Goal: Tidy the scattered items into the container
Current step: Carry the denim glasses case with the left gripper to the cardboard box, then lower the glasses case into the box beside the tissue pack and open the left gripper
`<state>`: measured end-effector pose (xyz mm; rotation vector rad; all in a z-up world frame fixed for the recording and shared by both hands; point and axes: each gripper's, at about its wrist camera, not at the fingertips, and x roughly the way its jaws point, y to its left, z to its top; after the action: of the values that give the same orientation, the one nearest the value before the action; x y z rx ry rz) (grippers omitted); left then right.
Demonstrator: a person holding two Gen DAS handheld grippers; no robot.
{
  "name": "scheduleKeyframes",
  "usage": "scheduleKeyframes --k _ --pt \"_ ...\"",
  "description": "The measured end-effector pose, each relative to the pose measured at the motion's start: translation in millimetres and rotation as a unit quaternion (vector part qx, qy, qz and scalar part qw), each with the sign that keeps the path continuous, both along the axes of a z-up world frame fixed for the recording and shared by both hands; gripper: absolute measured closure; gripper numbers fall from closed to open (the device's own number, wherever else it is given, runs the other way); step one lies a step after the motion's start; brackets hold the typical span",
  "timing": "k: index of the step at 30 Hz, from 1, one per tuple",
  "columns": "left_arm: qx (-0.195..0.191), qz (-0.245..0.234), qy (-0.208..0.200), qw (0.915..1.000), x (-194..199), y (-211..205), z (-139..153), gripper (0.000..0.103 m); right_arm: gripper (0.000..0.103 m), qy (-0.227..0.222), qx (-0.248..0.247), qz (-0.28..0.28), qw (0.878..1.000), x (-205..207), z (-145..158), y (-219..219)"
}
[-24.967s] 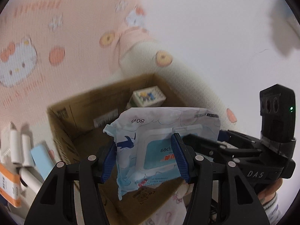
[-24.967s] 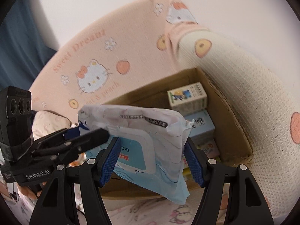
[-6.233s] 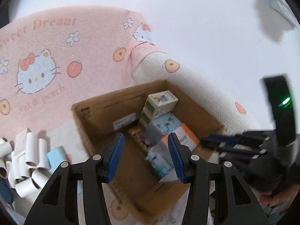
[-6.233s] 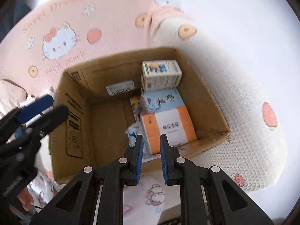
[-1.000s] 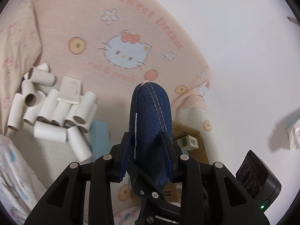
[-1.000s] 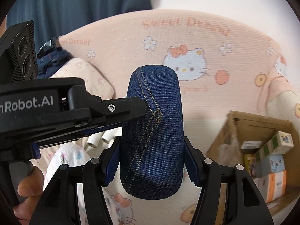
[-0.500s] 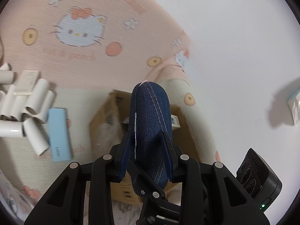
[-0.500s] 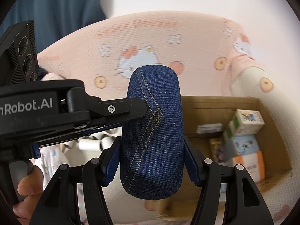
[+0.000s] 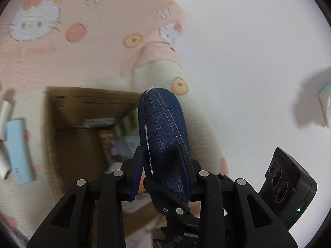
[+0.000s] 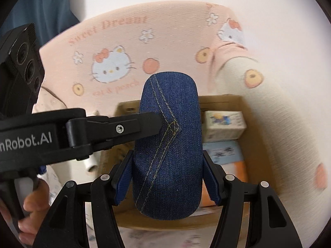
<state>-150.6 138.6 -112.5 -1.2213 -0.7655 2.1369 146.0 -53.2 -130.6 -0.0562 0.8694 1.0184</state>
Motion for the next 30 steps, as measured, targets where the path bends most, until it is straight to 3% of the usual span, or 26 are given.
scheduleKeyframes --k 7,15,21,30 --pt "0.027 -0.037 -0.027 0.9986 -24 44 -5 0.067 0.043 -0.006 -0.053 0.020 0.998 39 -8 -18" --pt "0.002 -0.064 -0.081 0.9947 -38 79 -49 0.067 0.043 0.072 -0.094 0.055 0.991 65 -58 -20" --pt "0.021 -0.074 -0.137 0.9875 -59 95 -83 0.067 0.043 0.100 -0.143 0.071 0.982 83 -84 -9" --pt "-0.002 -0.089 -0.140 0.9861 -74 106 -97 0.068 0.043 0.098 -0.178 0.091 0.975 92 -105 10"
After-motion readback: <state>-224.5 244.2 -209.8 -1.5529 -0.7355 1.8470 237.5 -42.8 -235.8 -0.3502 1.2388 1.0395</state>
